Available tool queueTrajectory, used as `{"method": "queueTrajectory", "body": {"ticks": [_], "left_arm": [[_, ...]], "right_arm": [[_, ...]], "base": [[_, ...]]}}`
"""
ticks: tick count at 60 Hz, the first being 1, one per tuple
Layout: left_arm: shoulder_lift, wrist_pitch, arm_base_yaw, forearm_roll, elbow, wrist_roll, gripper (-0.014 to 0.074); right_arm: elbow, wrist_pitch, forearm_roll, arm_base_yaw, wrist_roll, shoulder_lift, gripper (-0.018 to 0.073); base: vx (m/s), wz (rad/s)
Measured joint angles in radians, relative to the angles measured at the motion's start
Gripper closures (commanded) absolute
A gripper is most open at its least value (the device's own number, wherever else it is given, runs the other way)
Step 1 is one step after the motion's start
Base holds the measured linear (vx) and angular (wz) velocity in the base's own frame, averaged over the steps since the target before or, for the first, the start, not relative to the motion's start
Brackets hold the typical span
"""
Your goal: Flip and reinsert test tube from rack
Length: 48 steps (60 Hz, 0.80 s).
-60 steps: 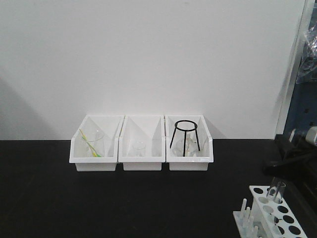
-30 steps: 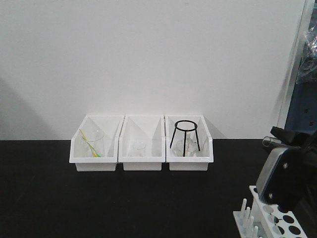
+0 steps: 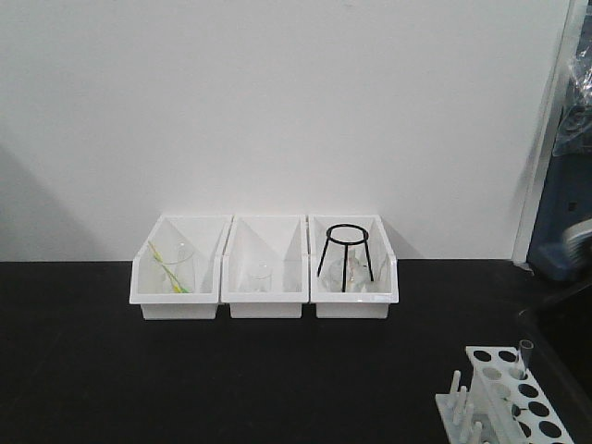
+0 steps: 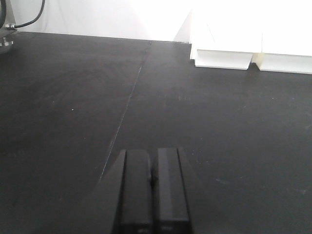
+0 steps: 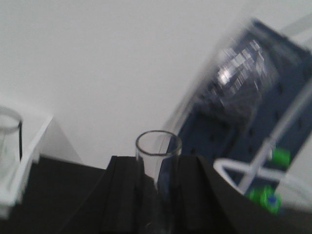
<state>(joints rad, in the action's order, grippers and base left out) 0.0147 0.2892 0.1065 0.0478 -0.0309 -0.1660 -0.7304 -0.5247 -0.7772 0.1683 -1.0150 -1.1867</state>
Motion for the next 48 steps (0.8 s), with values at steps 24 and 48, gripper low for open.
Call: {"method": "queueTrajectory", "body": {"ticks": [24,48], "left_arm": [[0.000,0.000,0.000,0.000,0.000,0.000,0.0603],[0.000,0.000,0.000,0.000,0.000,0.000,0.0603]], "right_arm": [[0.201,-0.230,0.458,0.000,0.859,-0.002,0.0568],[0.251,-0.414,0.583,0.000,0.896,-0.167,0.0568]], "base": [[0.00,0.00],[0.00,0.00]]}}
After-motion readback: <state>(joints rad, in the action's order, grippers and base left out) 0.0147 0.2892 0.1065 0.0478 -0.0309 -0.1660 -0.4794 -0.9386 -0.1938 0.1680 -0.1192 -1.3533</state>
